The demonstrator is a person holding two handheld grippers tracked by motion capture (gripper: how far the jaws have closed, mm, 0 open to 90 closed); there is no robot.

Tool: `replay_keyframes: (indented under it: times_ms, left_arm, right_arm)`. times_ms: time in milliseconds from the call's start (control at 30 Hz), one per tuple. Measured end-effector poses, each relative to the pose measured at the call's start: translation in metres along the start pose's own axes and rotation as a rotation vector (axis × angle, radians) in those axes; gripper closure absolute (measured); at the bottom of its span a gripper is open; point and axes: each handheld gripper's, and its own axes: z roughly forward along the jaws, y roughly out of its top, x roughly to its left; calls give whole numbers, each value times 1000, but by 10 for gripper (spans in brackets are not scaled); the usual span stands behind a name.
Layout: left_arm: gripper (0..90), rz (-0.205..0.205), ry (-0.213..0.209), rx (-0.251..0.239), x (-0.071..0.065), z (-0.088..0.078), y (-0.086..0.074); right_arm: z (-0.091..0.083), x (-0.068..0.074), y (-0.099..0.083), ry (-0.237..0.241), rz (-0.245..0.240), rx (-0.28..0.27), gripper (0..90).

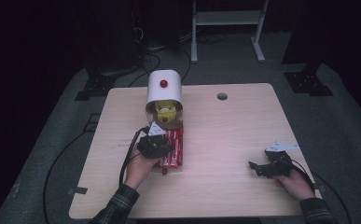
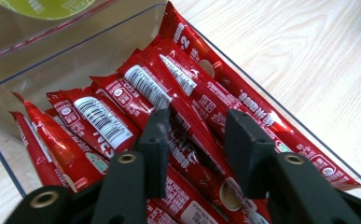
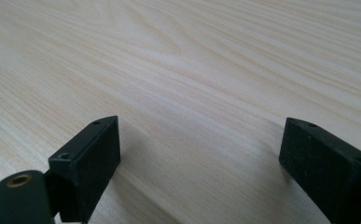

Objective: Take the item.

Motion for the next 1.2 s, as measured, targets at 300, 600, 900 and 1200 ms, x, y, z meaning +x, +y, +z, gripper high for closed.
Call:
replay_keyframes:
  times_ms: [300,600,900,1200]
  left_arm:
    - [775,1,-4,-24,0,-4,0]
    - [836,4,-37,-47,1,-6,0]
    - [857,13,-53,-72,-2,-11,5]
    - [859,11,-61,-111,-2,-23,9]
  right_arm:
    - [0,0,0,0,0,0,113]
    - [0,0,0,0,0,0,114]
    - [0,0,0,0,0,0,113]
    - [0,0,0,0,-1,0,113]
